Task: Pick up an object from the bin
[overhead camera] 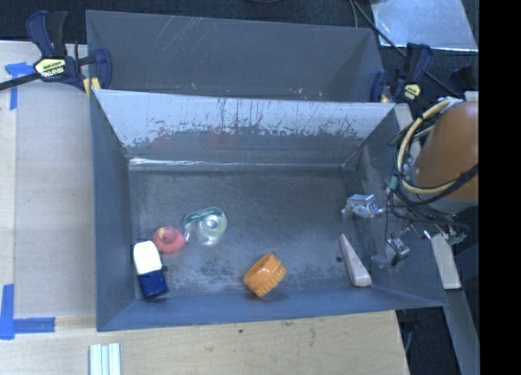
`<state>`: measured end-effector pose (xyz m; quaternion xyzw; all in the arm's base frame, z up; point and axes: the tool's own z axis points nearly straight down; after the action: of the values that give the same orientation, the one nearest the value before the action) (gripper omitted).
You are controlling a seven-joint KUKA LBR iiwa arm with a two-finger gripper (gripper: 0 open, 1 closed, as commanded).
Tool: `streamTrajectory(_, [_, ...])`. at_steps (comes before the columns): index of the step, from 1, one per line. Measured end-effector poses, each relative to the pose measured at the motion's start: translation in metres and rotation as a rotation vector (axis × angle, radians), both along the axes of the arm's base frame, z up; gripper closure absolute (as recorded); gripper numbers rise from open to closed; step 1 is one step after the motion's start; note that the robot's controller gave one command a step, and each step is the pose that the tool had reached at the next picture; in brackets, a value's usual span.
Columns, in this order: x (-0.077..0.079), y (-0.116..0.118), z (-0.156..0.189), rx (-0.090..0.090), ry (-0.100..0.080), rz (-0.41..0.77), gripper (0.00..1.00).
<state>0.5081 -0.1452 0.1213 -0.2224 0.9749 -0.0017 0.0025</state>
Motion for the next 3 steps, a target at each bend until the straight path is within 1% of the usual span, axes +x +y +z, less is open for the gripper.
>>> streamTrajectory(1, [-0.014, -0.004, -0.011, 0.002, 0.004, -0.023, 0.00])
streamTrajectory(2, [-0.020, 0.018, -0.051, -0.002, -0.003, 0.342, 0.00])
streamTrajectory(3, [-0.019, 0.017, -0.050, -0.002, -0.004, 0.583, 1.00])
